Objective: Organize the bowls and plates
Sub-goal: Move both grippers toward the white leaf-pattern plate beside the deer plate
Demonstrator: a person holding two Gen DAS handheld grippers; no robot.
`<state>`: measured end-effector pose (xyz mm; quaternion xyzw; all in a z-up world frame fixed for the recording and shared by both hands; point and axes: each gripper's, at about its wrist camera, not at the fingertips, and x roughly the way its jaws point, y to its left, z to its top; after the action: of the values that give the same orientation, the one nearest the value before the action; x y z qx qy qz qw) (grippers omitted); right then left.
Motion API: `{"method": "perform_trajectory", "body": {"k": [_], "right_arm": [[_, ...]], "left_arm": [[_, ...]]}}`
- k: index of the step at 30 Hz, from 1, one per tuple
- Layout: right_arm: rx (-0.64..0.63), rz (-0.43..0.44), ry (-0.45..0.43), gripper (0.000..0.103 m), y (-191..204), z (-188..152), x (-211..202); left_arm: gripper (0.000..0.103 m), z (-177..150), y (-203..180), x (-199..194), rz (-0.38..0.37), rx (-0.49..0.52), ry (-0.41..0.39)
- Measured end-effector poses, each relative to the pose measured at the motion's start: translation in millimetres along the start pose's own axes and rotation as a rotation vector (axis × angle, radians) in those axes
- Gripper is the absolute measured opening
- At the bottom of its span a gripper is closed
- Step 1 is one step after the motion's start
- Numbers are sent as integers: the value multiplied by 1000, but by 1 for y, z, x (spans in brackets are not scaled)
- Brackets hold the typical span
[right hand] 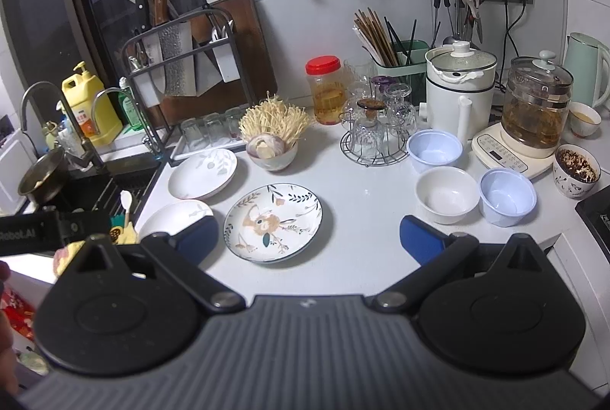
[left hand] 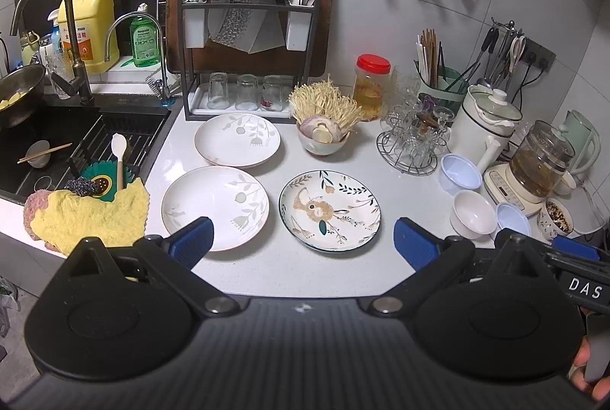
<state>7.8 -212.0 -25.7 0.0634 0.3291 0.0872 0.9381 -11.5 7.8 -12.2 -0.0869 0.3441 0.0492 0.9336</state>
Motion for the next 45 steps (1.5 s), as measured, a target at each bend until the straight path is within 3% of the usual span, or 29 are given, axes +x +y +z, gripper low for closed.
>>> {"method": "perform_trajectory", "body": {"k": [35,45], "right_arm": [[4,29,35,103,-6,0,9],[0,89,38,103,-14,7,18]], "left_arm": [[102,-1,-1,7,24,-14,18],[102,3,-4,14,65,-54,34]]}}
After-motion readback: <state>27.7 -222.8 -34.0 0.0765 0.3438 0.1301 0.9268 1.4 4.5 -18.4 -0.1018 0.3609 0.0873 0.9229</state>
